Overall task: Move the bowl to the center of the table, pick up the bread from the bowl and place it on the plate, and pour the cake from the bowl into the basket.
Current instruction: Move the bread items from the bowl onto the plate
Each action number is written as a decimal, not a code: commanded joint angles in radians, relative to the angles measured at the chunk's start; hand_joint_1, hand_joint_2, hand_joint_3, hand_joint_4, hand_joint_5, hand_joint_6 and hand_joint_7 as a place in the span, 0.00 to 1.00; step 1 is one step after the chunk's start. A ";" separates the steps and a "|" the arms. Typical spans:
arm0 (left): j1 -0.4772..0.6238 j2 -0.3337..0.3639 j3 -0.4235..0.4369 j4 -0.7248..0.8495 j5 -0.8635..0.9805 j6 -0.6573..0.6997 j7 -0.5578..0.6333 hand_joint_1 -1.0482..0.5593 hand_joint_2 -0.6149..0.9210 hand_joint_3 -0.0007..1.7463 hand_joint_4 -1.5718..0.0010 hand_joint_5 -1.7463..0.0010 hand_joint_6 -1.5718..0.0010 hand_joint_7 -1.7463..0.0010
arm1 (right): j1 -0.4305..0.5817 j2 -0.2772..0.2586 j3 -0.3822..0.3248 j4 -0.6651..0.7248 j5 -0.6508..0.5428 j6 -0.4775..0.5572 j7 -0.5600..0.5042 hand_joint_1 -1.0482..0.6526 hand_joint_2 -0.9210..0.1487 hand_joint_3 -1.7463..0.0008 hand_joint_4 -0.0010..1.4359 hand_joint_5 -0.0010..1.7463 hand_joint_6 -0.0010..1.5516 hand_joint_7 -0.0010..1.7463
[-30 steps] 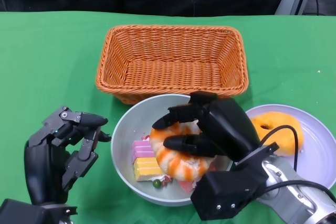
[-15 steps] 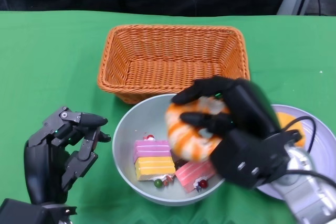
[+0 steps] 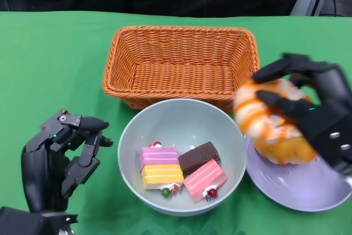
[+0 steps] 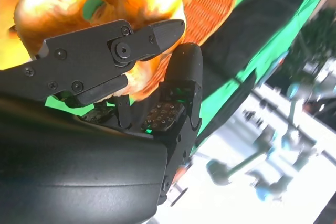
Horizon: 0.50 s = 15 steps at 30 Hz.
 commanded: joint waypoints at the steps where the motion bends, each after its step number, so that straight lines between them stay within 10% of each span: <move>1: -0.012 0.016 0.008 0.006 0.012 0.004 0.013 0.60 0.95 0.29 0.51 0.18 0.45 0.42 | 0.024 -0.042 -0.052 0.000 0.034 -0.018 0.008 0.57 0.00 0.91 0.53 0.83 0.54 0.54; 15: -0.027 0.031 0.013 0.003 -0.020 0.009 -0.010 0.59 0.97 0.24 0.51 0.17 0.46 0.43 | 0.113 -0.080 -0.077 0.135 -0.031 -0.011 -0.053 0.58 0.00 0.93 0.48 0.90 0.54 0.50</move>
